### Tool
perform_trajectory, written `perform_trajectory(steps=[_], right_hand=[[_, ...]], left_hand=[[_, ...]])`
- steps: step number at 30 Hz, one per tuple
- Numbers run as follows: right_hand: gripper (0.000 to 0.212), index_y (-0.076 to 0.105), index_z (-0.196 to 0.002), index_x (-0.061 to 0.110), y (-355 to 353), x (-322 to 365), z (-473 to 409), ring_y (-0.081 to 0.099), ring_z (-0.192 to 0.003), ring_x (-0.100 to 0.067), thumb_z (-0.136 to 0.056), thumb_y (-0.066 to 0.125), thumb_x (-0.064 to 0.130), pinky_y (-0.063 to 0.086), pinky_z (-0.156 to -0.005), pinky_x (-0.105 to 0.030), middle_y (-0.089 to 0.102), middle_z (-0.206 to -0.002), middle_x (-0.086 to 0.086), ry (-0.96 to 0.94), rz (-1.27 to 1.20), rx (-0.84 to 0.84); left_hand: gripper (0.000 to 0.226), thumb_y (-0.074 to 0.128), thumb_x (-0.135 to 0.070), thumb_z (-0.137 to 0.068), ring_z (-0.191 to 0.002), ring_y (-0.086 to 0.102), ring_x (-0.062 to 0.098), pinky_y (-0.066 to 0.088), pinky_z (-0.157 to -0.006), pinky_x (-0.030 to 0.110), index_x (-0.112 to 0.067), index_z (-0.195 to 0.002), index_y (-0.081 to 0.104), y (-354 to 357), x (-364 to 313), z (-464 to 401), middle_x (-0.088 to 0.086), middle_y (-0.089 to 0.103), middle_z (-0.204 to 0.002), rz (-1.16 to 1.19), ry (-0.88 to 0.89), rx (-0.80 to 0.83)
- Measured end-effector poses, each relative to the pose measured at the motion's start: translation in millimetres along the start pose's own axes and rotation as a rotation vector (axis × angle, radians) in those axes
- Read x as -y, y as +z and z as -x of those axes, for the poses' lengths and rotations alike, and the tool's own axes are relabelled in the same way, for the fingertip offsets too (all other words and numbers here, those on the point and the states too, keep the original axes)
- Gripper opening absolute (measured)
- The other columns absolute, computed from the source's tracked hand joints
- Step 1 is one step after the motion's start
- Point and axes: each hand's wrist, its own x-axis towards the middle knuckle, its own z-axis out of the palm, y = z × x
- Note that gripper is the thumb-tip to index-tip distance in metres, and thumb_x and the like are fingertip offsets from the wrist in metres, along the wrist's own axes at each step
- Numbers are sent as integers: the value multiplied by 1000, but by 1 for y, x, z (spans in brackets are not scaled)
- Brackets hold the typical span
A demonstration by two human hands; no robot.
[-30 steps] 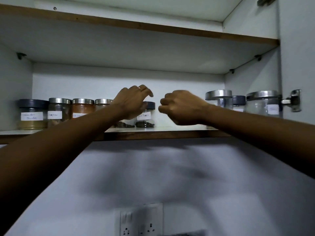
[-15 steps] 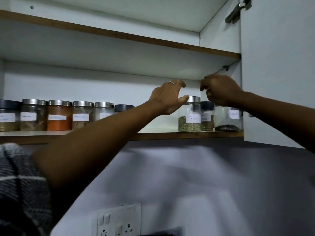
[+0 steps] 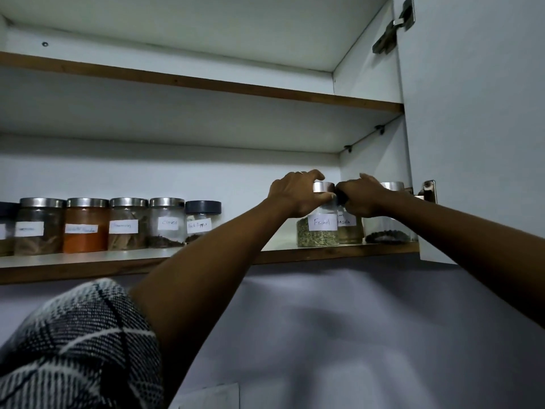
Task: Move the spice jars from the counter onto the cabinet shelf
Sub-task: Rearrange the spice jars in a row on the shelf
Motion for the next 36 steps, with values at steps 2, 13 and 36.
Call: perform_trajectory(steps=[2, 13, 36], right_hand=[[20, 54, -107, 7, 2, 5, -4, 57, -104, -31, -89, 50, 14, 36, -97, -38, 64, -111, -14, -5, -24, -4], [31, 58, -111, 5, 6, 21, -16, 53, -104, -32, -81, 55, 0, 39, -77, -32, 61, -114, -16, -10, -293, -40], [33, 53, -109, 3, 56, 87, -73, 54, -100, -36, -78, 49, -9, 44, -81, -41, 62, -108, -18, -156, -432, -132]], left_hand=[[46, 50, -53, -90, -111, 55, 26, 45, -88, 38, -25, -126, 52, 2, 4, 0, 4, 63, -122, -10, 4, -4], [47, 48, -52, -91, -110, 55, 25, 46, -93, 41, -25, -129, 51, -4, 53, 6, 3, 61, -124, -27, -64, 66], [41, 48, -44, -95, -113, 54, 27, 36, -97, 41, -22, -130, 48, 13, 163, 1, 5, 62, -123, -193, -192, 53]])
